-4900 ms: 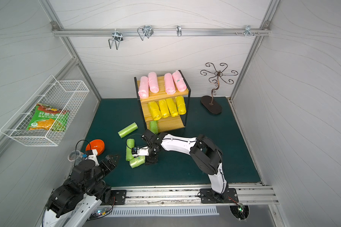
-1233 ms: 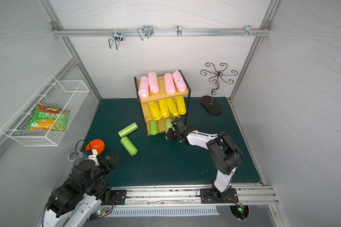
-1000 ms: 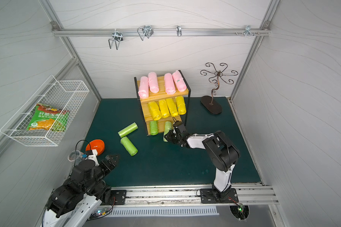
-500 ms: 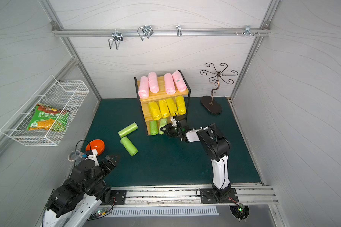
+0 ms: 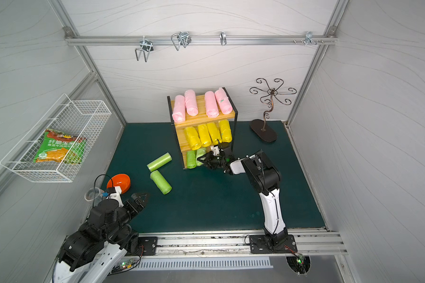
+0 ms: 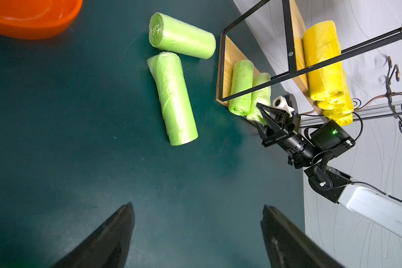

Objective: Sort the rolls of trash bags by color and place them on the shelf
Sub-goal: Place the roll of trash bags on the shelf.

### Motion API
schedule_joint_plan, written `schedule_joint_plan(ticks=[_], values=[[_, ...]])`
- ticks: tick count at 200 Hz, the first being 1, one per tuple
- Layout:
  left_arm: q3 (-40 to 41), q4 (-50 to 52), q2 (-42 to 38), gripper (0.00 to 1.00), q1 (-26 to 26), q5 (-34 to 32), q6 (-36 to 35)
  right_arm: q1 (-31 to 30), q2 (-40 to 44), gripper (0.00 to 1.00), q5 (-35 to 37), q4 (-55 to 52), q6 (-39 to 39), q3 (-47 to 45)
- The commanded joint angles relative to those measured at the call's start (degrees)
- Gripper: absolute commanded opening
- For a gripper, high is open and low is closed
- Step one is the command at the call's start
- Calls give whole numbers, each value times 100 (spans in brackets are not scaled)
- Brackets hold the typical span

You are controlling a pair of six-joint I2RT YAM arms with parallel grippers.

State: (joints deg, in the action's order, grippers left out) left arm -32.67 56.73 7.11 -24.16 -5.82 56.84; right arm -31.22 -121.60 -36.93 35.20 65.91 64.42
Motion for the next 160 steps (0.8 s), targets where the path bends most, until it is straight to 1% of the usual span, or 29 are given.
schedule_joint_plan(ticks=[1, 15, 30, 67, 81, 97, 106, 116, 144, 160], values=[[-100, -241, -2, 91, -27, -28, -33, 99, -9, 9, -200, -117, -262, 269], [-100, -241, -3, 91, -27, -28, -33, 109, 27, 19, -228, -385, -423, 378], [-94, -241, -4, 90, -27, -32, -35, 112, 60, 24, -244, -736, -631, 504], [-91, -241, 0, 91, -27, -38, -33, 99, 110, 30, -302, -1592, -1125, 754], [-92, -239, 6, 91, -27, -35, -33, 95, 119, 34, -310, -1858, -1280, 825], [-91, -241, 7, 91, -27, -32, -33, 91, 152, 42, -310, -1990, -1402, 839], [-91, -239, -3, 91, -27, -33, -33, 83, 184, 50, -289, -2036, -1472, 825], [-91, -241, 5, 91, -26, -31, -33, 81, 236, 55, -269, -2103, -1563, 819], [-92, -237, 3, 91, -27, -33, -33, 73, 446, 62, -100, -2433, -1860, 793], [-91, -237, 9, 91, -27, -32, -33, 72, 580, 64, -10, -2689, -2037, 806]])
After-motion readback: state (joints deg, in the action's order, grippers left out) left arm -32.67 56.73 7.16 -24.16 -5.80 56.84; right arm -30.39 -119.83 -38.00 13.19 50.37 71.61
